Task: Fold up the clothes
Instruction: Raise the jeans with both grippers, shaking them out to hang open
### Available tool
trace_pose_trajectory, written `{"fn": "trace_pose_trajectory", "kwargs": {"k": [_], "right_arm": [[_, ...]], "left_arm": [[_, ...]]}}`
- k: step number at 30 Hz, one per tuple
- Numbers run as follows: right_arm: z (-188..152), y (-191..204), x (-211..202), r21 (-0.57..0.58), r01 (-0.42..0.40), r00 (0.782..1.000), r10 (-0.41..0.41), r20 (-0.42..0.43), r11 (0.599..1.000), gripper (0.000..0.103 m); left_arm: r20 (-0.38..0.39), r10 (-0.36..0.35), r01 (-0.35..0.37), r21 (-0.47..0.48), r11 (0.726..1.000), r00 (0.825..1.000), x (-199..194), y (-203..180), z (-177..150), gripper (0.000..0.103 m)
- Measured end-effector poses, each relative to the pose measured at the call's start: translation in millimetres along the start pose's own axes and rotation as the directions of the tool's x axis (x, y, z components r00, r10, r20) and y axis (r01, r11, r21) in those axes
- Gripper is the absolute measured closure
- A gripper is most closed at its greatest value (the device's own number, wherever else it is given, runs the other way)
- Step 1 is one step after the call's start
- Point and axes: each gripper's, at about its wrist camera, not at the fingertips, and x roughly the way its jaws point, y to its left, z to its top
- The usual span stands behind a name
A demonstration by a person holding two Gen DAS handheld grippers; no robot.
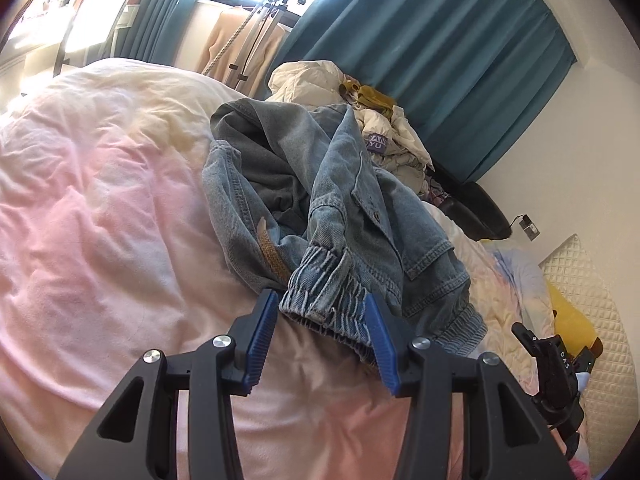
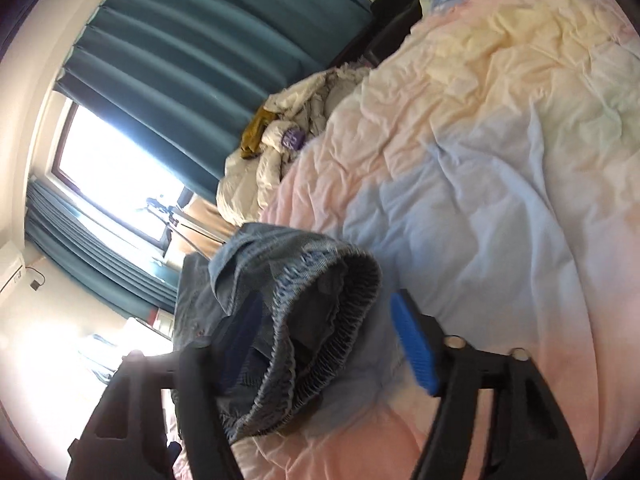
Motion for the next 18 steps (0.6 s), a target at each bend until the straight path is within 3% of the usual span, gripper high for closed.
{"fn": "trace_pose_trajectory", "kwargs": {"k": [6, 11, 15, 18], "right_arm": [[9, 2, 47, -0.027, 0.024, 0.998, -0.026, -0.057, 0.999, 0.02], [10, -9, 79, -0.006, 0.042, 0.994, -0.042, -0.102, 0.999, 0.02], [10, -20, 93, 0.068, -0.017, 0.993, 0.024, -0.113, 0.998, 0.022], [10, -20, 99, 0.084, -0.049, 0.992, 0.058, -0.11, 0.995, 0.032]], "left_arm": [[-0.045, 0.015, -0.014, 0.035, 0.999, 0.999, 30, 0, 13, 0.056], [-0.101, -0.023, 0.026, 0.027, 0.999, 0.995, 55, 6, 17, 0.056], [-0.133, -0.067, 0.071, 0.029, 0.997, 0.989, 65, 7, 15, 0.056], [-0.151, -0.081, 0.085, 0.025, 0.996, 0.985, 71, 10, 14, 0.056]]}}
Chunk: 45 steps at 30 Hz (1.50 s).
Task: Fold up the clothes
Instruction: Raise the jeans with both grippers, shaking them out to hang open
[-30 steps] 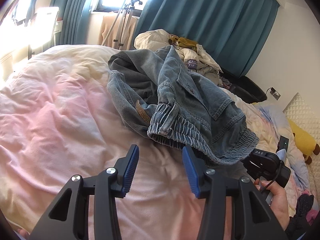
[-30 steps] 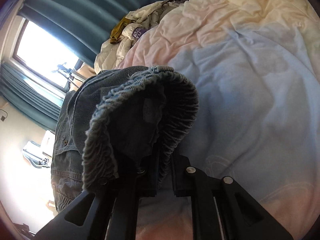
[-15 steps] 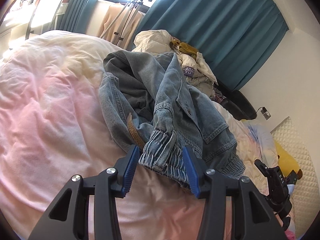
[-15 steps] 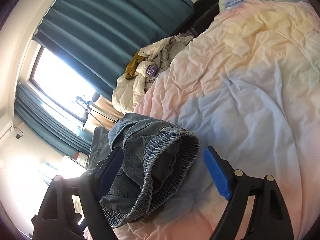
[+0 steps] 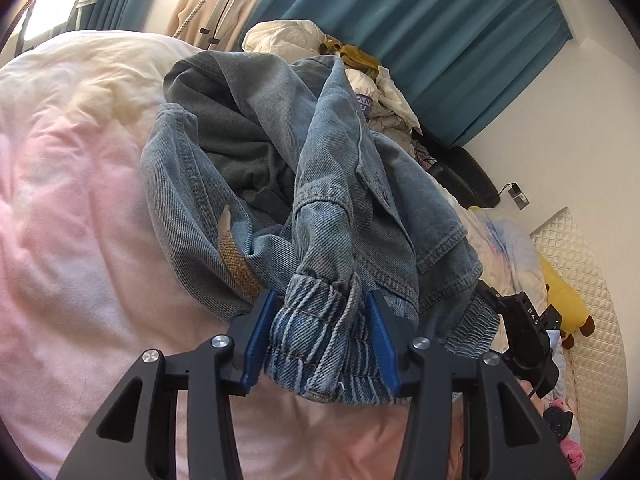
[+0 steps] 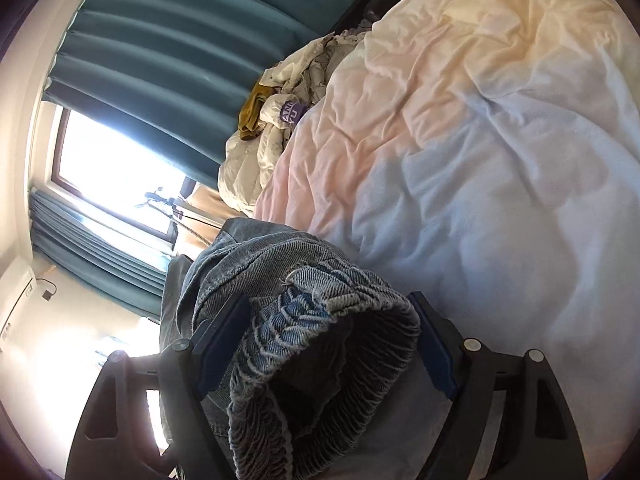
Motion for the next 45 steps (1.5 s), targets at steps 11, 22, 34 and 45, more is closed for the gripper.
{"fn": "trace_pose_trajectory", "kwargs": {"k": [11, 22, 34, 45], "right_arm": [[-14, 59, -32, -0.24, -0.077, 0.994, 0.092, 0.055, 0.968, 0.089], [-25, 78, -37, -0.383, 0.067, 0.996, -0.039, 0.081, 0.921, 0.091], [58, 181, -66, -0.573, -0.012, 0.997, 0.052, 0.053, 0.82, 0.093], [209, 215, -52, -0.6, -0.006, 0.993, 0.078, 0.093, 0.8, 0.093]], "left_arm": [[0.005, -0.018, 0.018, -0.01, 1.0, 1.0, -3, 2, -7, 0.074], [0.029, 0.026, -0.025, -0.01, 1.0, 0.999, -8, 0, -15, 0.081], [0.096, -0.1, 0.097, 0.037, 0.995, 0.99, -58, -82, -58, 0.086], [0.154, -0.295, 0.276, 0.133, 0.952, 0.943, 11, -232, -50, 0.086]]}}
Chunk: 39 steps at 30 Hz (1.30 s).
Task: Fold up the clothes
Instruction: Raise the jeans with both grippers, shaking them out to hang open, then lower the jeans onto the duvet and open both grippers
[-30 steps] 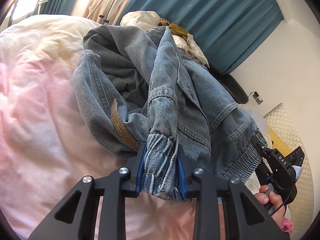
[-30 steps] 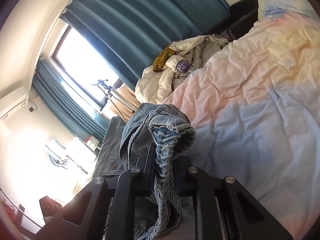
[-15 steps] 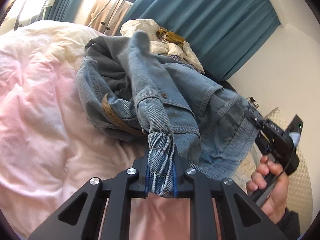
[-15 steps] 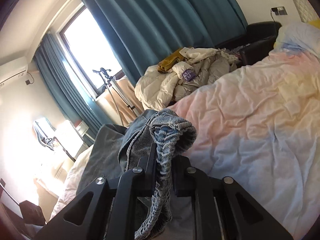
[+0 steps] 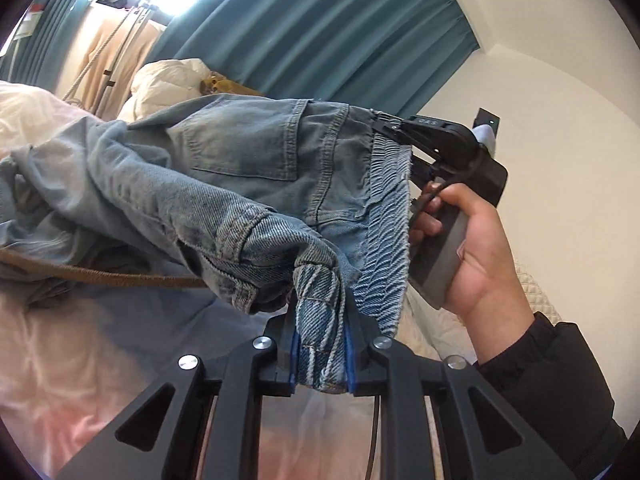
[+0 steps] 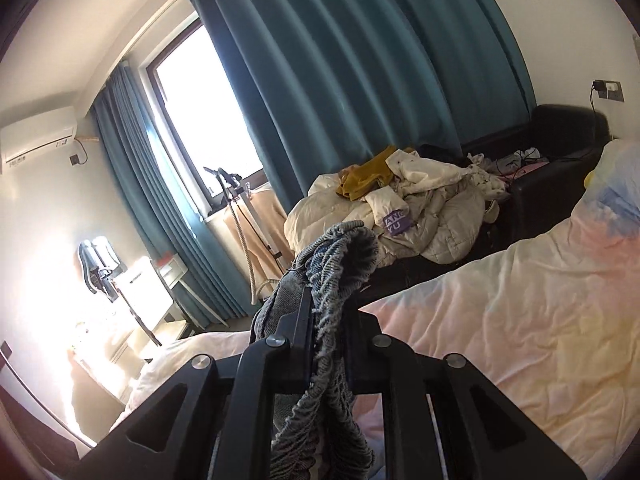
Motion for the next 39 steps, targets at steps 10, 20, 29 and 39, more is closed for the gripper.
{"fn": "trace_pose_trajectory", "kwargs": {"k": [10, 20, 29, 39], "right_arm": [[4, -153, 108, -0.069, 0.169, 0.985, -0.171, -0.037, 0.983, 0.093], [-77, -264, 184, 0.022, 0.228, 0.963, -0.222, -0.152, 0.973, 0.091], [-63, -223, 125, 0.01, 0.235, 0.959, -0.23, -0.166, 0.972, 0.047], [-62, -108, 13, -0.083, 0.163, 0.98, -0.171, -0.105, 0.983, 0.046]], "left_arm": [[-0.13, 0.043, -0.041, 0.021, 0.999, 0.991, 191, 15, -23, 0.085], [-0.244, 0.107, -0.1, 0.042, 0.994, 0.964, 256, 54, -49, 0.084], [-0.249, 0.184, -0.137, 0.195, 0.971, 0.951, 214, 22, -41, 0.053], [-0.128, 0.257, -0.204, 0.329, 0.922, 0.958, 80, -9, -19, 0.039]]}}
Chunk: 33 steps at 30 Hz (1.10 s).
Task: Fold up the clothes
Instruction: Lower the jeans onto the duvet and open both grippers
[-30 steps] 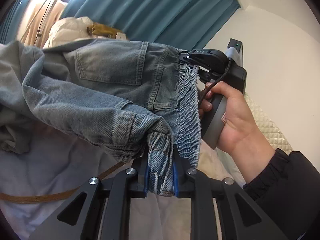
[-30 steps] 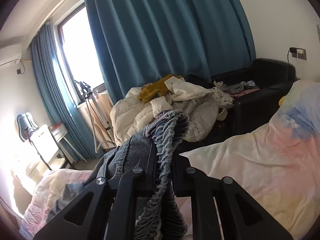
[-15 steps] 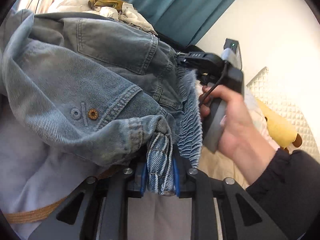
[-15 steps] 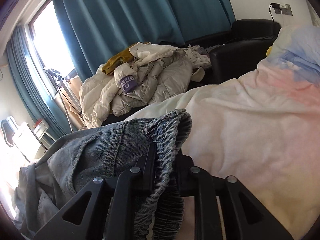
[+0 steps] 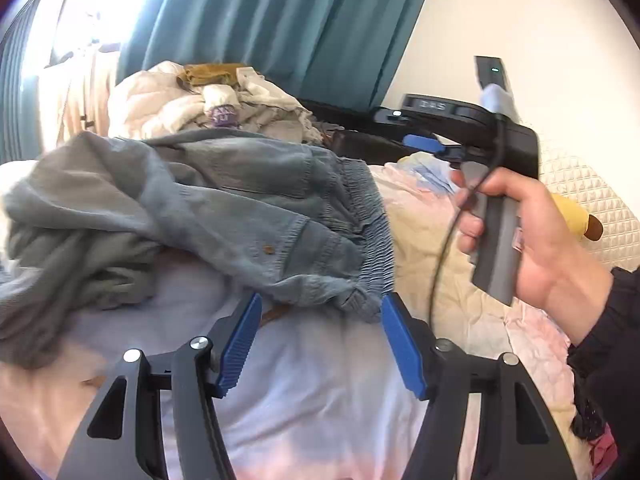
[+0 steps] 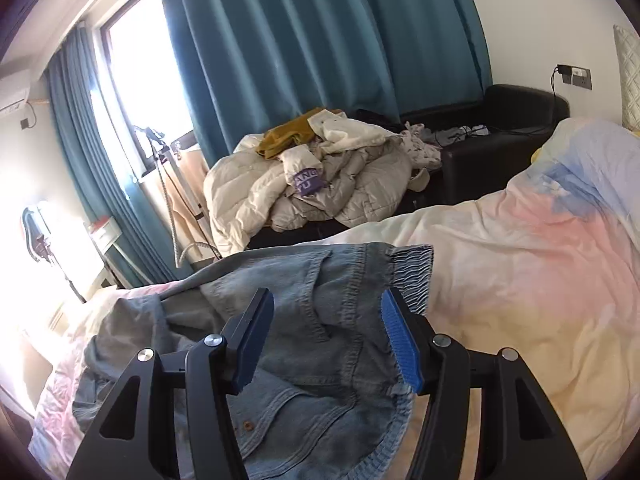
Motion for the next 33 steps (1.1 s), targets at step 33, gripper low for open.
{"fn": "trace_pose_trajectory", "kwargs": {"k": [33], "right_arm": [[-101, 246, 89, -0.175, -0.111, 0.978, 0.077, -0.192, 0.978, 0.046]], "left_arm": [[0.128, 0.296, -0.297, -0.008, 0.955, 0.947, -184, 176, -42, 0.039]]}}
